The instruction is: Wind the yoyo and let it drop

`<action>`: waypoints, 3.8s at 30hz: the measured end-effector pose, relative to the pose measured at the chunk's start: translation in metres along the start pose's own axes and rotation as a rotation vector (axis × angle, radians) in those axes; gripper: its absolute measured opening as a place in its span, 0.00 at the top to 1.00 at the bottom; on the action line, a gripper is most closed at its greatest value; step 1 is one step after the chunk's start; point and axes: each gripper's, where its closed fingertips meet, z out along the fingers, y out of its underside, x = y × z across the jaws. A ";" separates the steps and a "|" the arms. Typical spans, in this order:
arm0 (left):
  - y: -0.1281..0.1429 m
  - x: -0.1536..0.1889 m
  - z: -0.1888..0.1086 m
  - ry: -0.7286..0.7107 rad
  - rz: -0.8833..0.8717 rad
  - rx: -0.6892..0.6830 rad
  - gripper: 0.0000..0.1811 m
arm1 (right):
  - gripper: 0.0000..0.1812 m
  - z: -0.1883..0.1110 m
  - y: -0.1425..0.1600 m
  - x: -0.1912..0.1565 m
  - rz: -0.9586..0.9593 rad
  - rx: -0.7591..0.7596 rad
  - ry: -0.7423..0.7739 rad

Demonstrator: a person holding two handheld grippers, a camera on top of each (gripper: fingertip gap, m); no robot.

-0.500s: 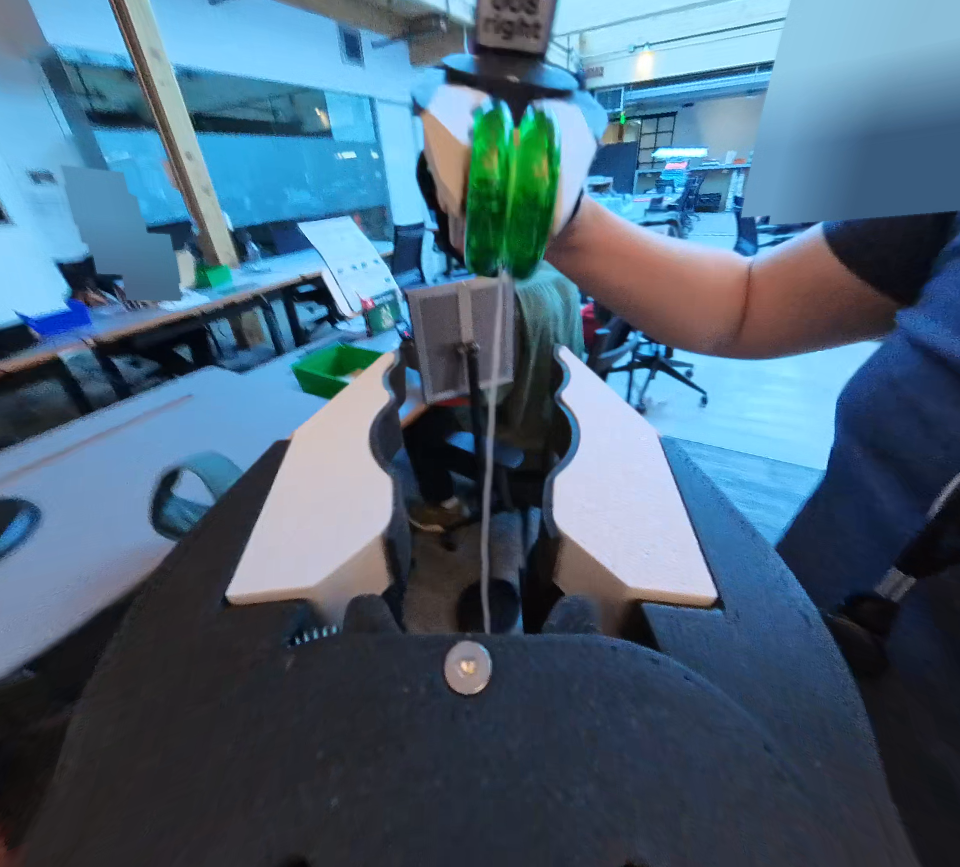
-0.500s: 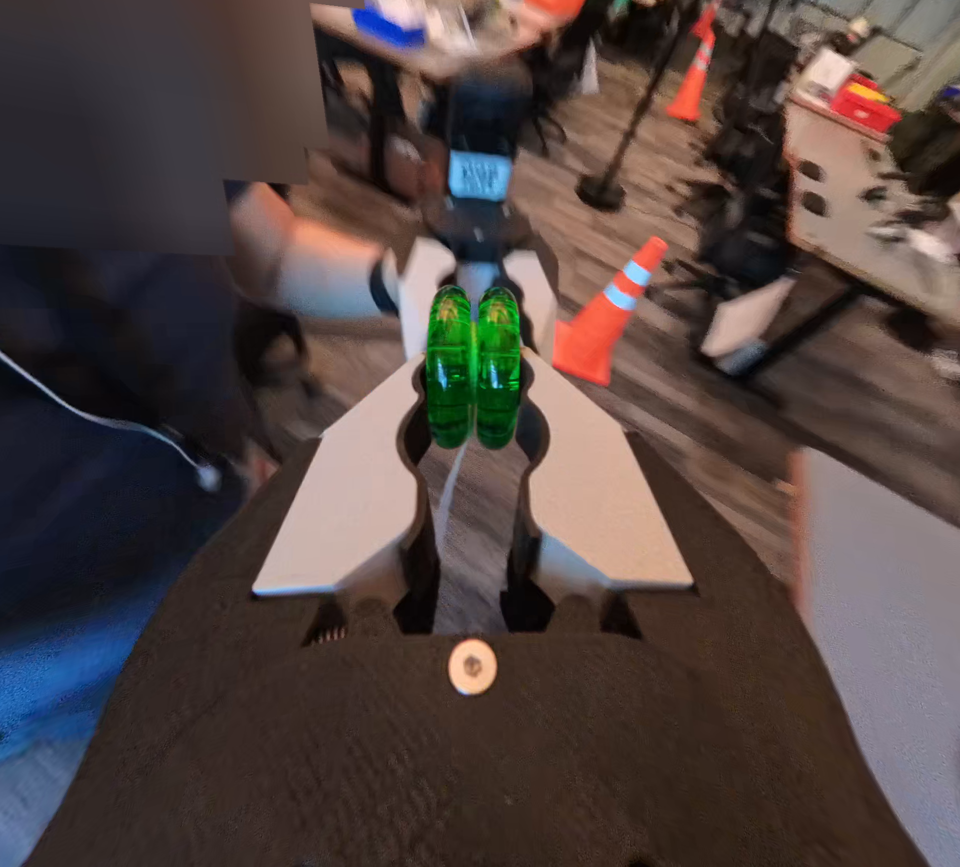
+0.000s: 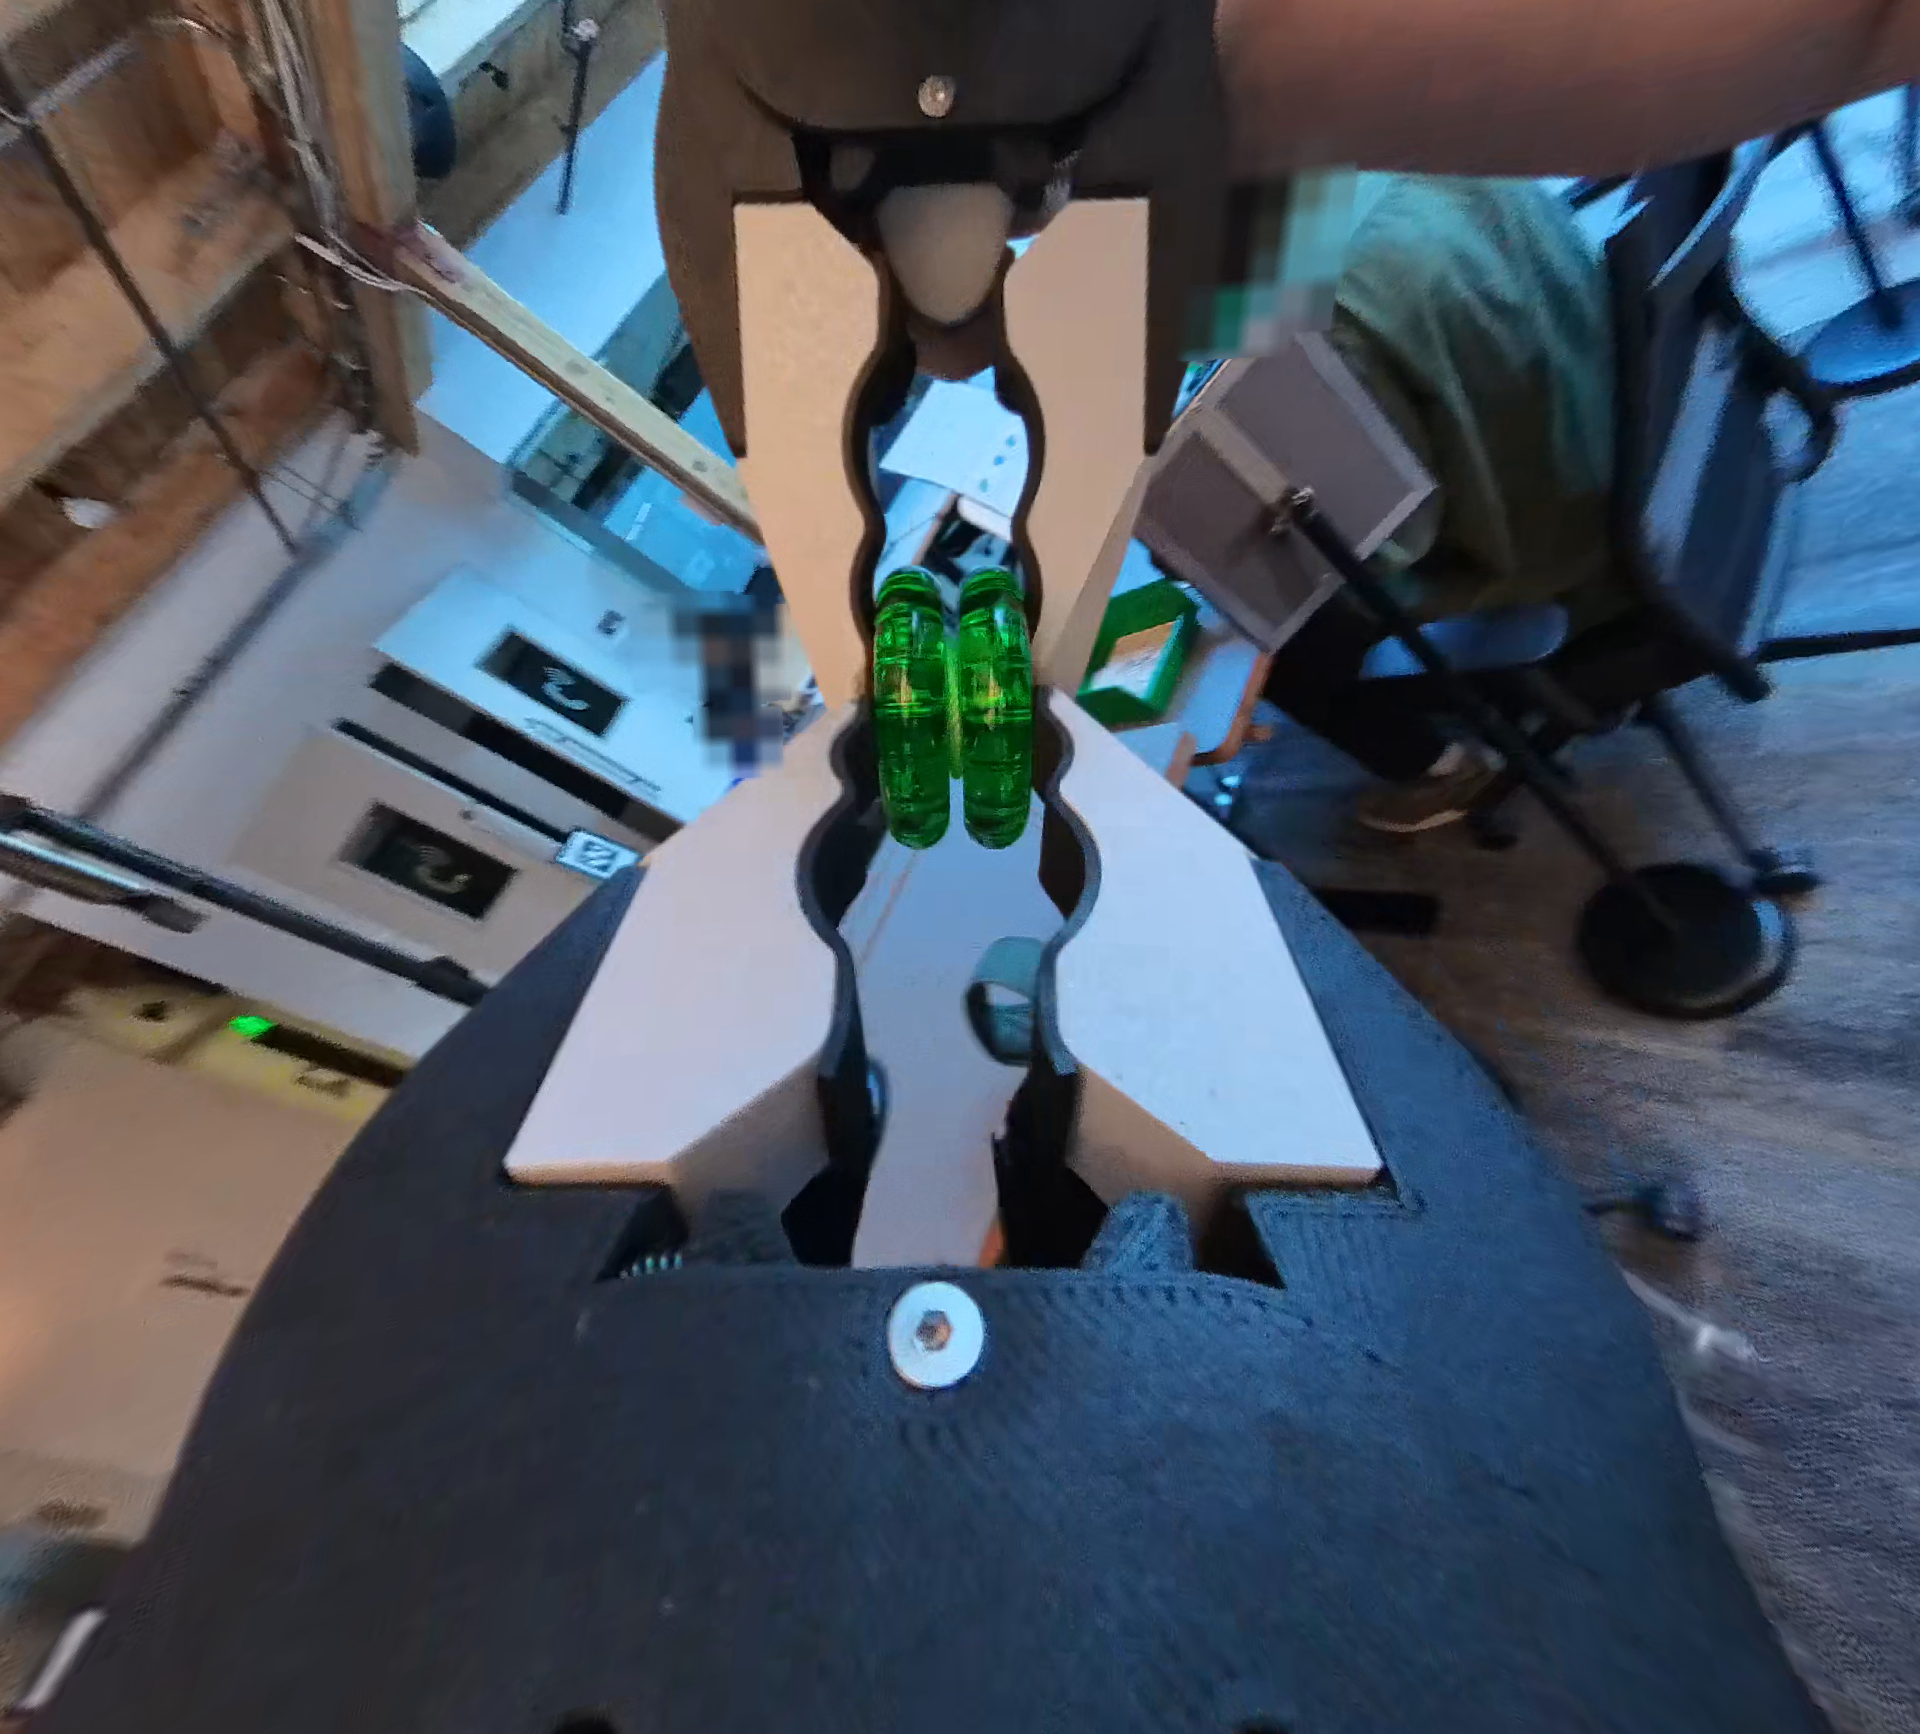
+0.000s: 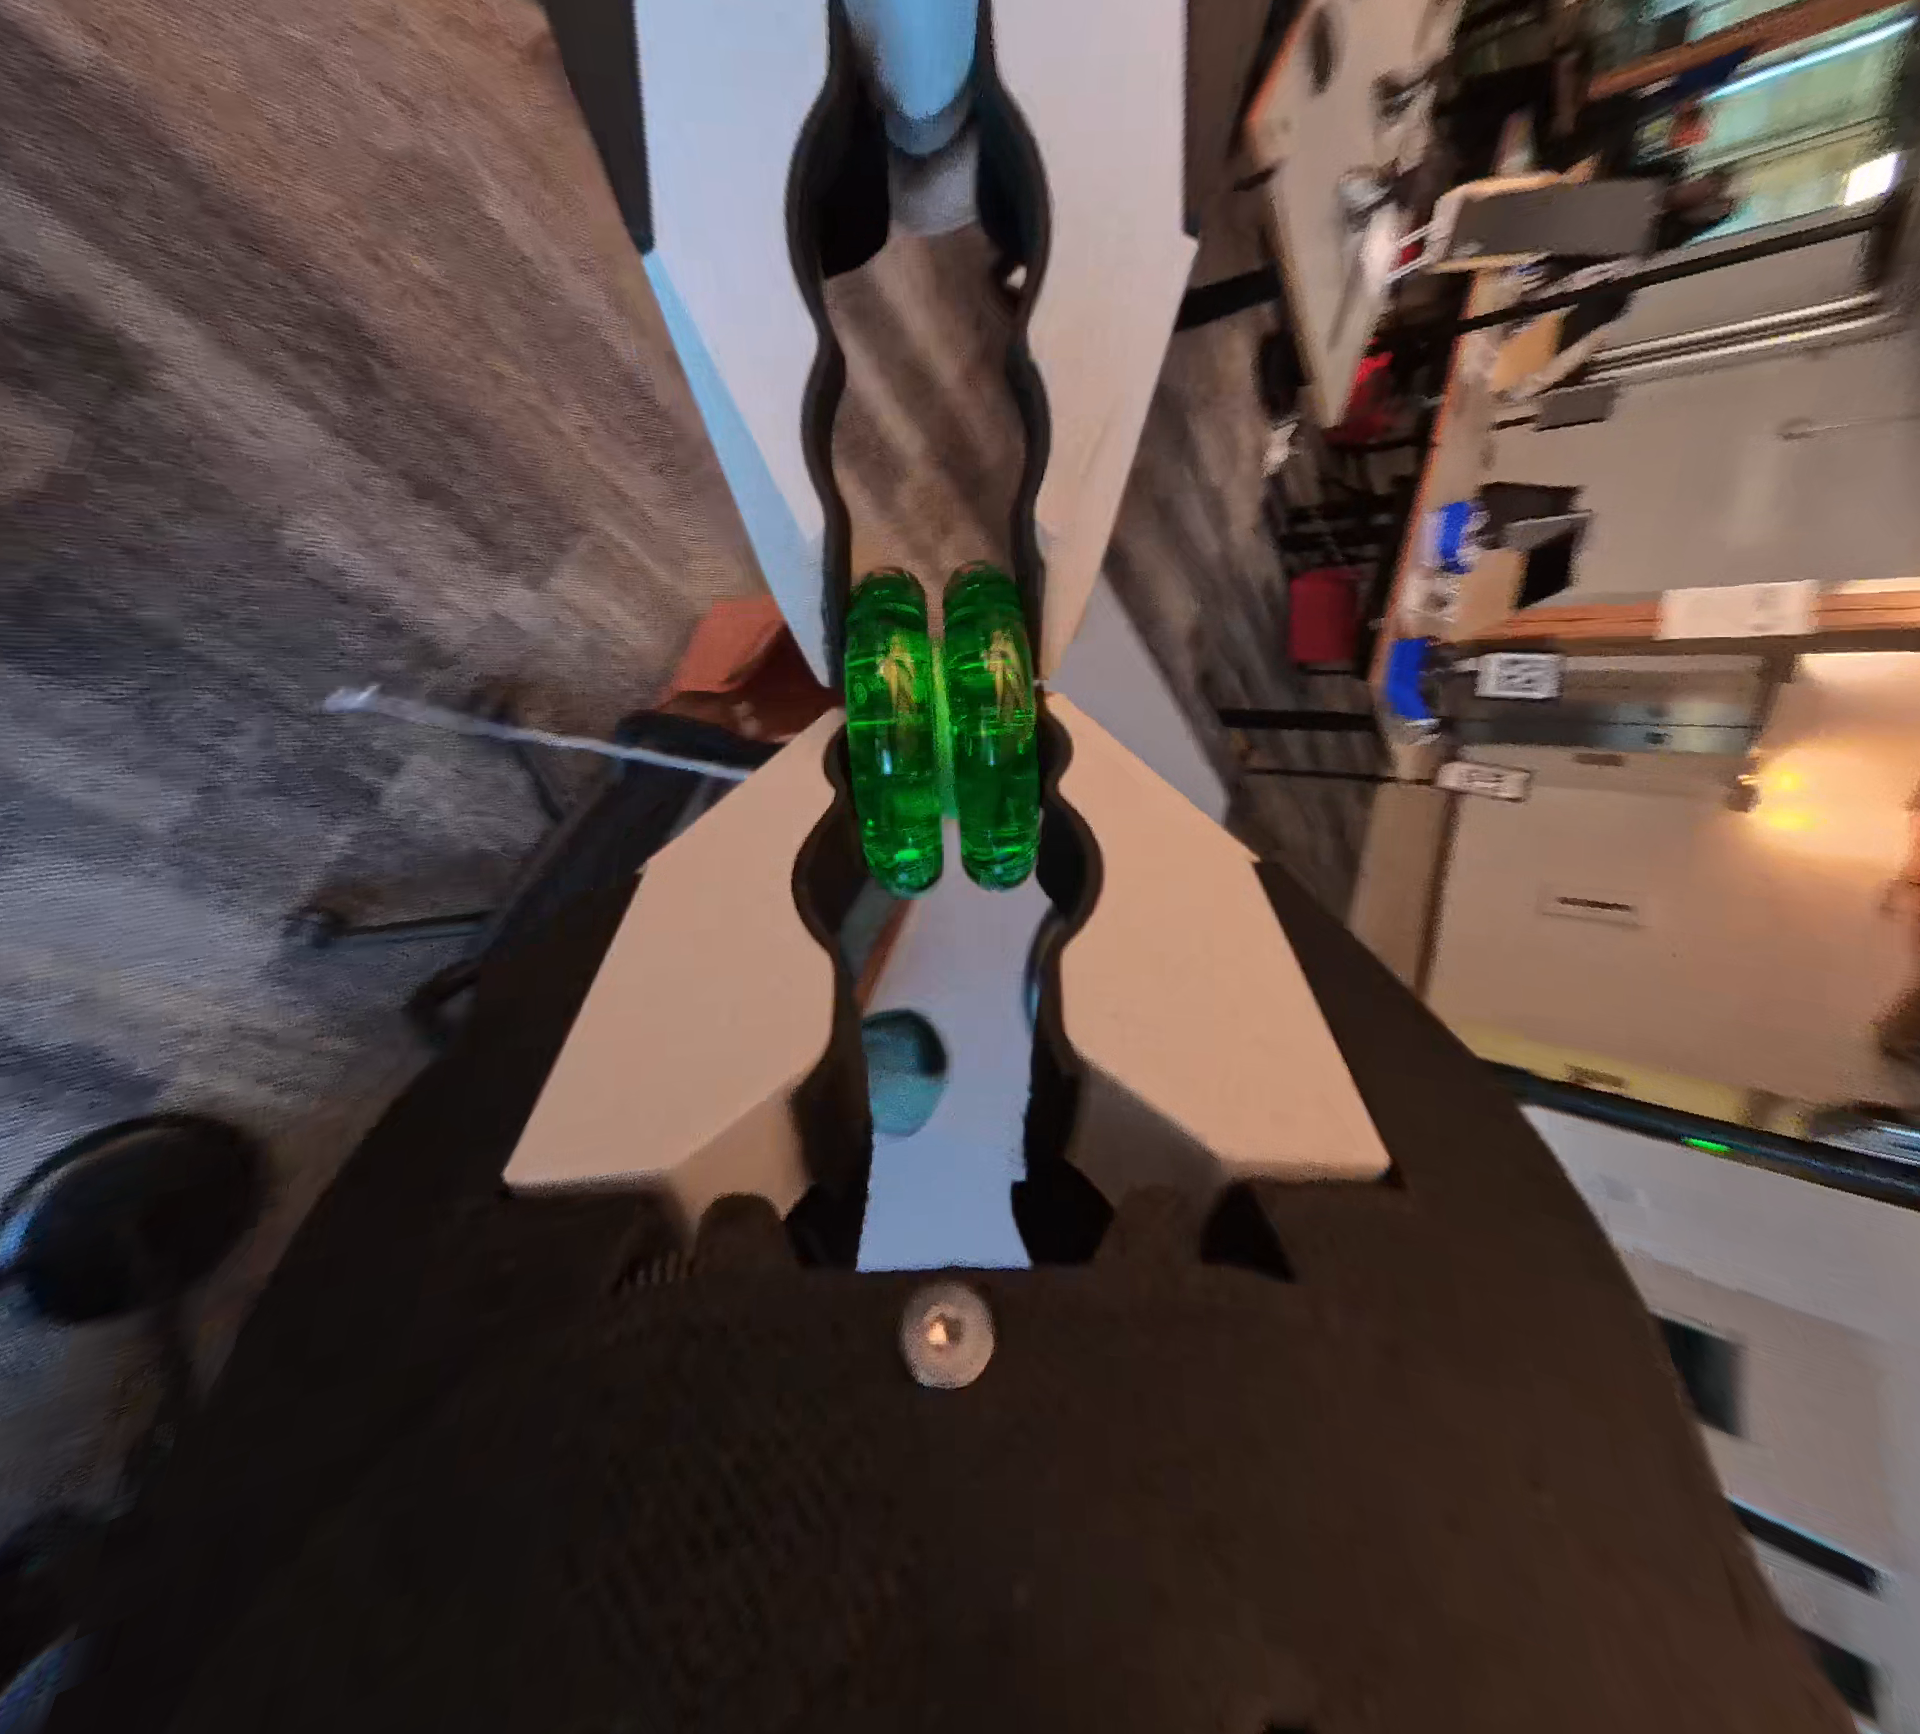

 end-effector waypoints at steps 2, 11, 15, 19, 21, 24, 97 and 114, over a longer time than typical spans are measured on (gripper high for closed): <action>-0.007 -0.007 -0.005 -0.041 0.033 0.039 0.85 | 0.81 -0.004 -0.008 0.009 0.020 0.101 0.093; -0.052 -0.019 -0.038 0.100 -0.242 0.521 0.85 | 0.83 -0.028 -0.046 0.012 0.407 0.841 -0.009; -0.032 -0.030 -0.031 0.110 -0.329 0.511 0.85 | 0.83 -0.015 -0.030 0.019 0.448 0.650 -0.061; -0.013 -0.040 -0.015 0.133 -0.308 0.273 0.69 | 0.83 0.000 0.010 0.029 0.298 0.225 0.046; -0.004 -0.044 -0.004 0.096 -0.201 0.155 0.68 | 0.83 0.002 0.019 0.030 0.192 0.057 0.084; 0.007 -0.038 0.009 0.110 -0.088 0.042 0.74 | 0.83 0.002 0.029 0.032 0.107 -0.109 0.117; 0.030 -0.020 0.046 0.117 -1.036 0.237 0.84 | 0.68 0.018 0.050 0.035 -0.243 -0.151 0.537; 0.029 -0.016 0.052 0.117 -1.057 0.231 0.83 | 0.59 0.025 0.053 0.028 -0.245 -0.206 0.503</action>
